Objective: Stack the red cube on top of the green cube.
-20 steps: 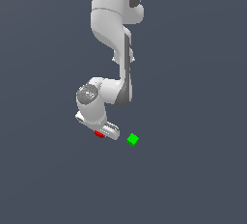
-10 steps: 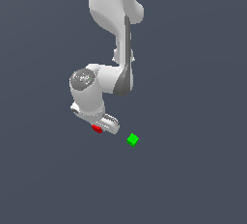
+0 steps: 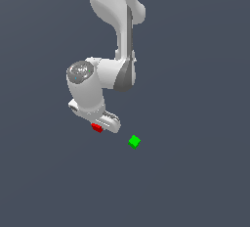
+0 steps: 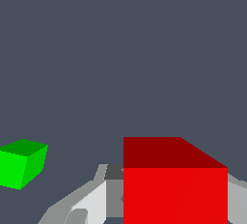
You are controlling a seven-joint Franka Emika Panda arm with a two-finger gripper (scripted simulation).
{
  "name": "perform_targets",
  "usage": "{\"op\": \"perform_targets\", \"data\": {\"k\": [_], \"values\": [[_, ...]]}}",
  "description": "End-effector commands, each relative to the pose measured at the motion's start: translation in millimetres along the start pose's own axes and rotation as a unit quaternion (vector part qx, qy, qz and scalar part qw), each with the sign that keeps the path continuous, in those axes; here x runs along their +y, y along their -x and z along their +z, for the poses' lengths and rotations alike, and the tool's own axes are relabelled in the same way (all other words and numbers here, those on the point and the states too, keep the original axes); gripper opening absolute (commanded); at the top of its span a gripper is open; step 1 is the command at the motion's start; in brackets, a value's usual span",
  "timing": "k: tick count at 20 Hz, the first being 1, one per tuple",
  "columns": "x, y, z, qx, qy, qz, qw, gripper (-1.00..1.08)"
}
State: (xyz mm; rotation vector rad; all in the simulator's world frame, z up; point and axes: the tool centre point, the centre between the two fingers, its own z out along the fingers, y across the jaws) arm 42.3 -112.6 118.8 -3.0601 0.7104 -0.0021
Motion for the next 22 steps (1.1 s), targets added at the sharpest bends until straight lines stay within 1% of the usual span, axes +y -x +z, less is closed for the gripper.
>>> {"op": "perform_targets", "data": {"k": [1,4,7,10,17,22], "values": [[-2,1,1,0.0,0.0,0.0,1.0,-1.0],[-10,3,4,0.0,0.0,0.0,1.0,-1.0],[-27,7,10,0.0,0.0,0.0,1.0,-1.0],[-50,13,19,0.0,0.0,0.0,1.0,-1.0],[-117,29,43,0.0,0.0,0.0,1.0,-1.0],[-145,35,53,-0.001,0.0,0.0,1.0,-1.0]]}}
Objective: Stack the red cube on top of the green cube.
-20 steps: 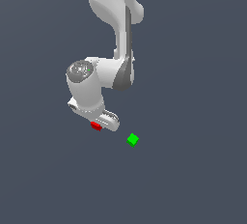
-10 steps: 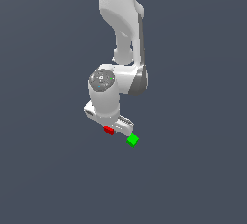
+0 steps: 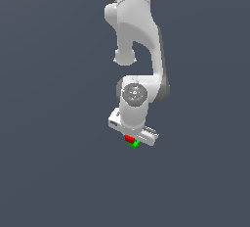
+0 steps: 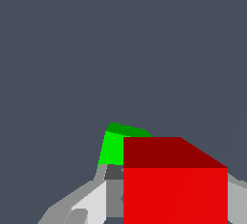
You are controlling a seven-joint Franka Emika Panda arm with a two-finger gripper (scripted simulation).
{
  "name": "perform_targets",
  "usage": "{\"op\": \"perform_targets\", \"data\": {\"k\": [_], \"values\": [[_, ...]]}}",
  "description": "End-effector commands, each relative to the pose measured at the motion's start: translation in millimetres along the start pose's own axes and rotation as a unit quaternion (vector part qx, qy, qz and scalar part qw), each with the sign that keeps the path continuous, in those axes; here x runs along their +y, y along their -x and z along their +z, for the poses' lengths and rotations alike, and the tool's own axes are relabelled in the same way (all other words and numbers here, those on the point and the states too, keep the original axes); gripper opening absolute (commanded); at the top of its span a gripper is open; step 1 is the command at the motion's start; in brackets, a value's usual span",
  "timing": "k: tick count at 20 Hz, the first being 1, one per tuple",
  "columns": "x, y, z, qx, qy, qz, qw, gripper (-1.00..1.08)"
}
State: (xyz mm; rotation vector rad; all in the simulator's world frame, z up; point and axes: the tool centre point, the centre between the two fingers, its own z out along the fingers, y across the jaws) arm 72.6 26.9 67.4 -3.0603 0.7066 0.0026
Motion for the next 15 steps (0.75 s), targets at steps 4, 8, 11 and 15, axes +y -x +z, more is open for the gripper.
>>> {"op": "perform_targets", "data": {"k": [4,8,11,15], "values": [[-15.0,1.7,4.9,0.001,0.0,0.001,1.0,-1.0],[-15.3,1.8,5.0,0.001,0.0,0.001,1.0,1.0],[-15.3,1.8,5.0,0.001,0.0,0.001,1.0,1.0],[-15.3,1.8,5.0,0.001,0.0,0.001,1.0,1.0]]}}
